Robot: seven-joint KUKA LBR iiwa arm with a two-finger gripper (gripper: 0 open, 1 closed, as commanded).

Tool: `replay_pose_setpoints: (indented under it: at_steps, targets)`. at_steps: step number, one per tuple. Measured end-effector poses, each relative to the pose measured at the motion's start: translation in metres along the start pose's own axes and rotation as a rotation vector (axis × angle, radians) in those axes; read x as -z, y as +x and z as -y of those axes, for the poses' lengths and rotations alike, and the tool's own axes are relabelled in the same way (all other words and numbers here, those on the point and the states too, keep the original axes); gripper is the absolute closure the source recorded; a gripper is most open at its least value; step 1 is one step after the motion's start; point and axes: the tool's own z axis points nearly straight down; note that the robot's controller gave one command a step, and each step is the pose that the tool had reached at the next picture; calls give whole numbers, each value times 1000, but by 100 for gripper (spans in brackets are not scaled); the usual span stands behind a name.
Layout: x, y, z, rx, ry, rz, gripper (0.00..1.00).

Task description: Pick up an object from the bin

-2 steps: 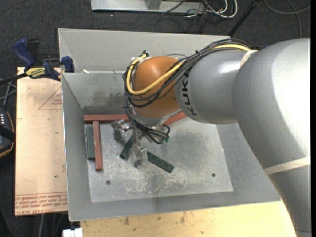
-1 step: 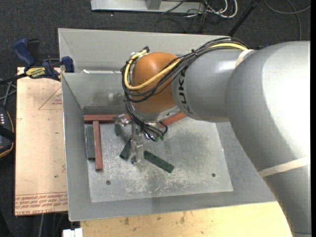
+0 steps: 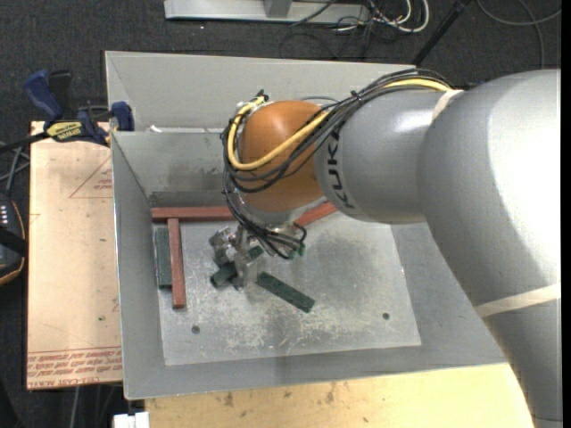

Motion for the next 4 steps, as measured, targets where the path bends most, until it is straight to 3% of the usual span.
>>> replay_pose_setpoints:
  at_steps: [2,3,4]
  targets:
    - [3,1,0,0,-1,-4,100]
    - [23,3,-1,-1,-3,-13,100]
    - [48,2,-1,-1,-2,-8,100]
